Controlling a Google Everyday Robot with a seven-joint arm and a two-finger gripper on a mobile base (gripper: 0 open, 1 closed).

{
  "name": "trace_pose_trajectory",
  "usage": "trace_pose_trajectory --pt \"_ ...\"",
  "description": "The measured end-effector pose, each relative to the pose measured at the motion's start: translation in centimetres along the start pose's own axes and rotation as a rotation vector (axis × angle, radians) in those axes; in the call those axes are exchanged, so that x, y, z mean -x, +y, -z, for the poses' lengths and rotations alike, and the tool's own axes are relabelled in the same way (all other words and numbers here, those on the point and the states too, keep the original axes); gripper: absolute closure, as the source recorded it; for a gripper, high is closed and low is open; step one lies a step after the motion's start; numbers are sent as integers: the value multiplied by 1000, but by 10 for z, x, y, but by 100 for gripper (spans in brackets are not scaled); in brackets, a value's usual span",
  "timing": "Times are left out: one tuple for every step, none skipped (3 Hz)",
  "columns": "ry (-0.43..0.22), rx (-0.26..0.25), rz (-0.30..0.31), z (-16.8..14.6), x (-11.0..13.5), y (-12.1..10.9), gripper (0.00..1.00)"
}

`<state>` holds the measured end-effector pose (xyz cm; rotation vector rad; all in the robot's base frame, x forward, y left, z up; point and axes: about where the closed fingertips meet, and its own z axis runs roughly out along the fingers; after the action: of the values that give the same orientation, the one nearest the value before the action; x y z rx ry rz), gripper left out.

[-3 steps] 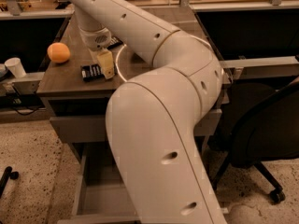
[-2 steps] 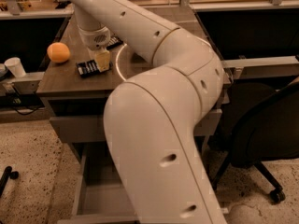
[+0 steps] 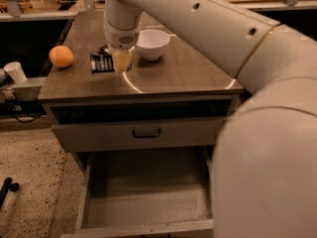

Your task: Place rxbar blueberry into middle drawer

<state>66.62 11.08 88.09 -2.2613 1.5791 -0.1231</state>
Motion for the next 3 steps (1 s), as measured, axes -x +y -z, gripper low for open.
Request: trace_pose_trajectory --pt "28 -66 -123 35 2 37 100" --pt "127 40 -213 36 5 109 100" --pt "131 39 -219 36 5 110 100"
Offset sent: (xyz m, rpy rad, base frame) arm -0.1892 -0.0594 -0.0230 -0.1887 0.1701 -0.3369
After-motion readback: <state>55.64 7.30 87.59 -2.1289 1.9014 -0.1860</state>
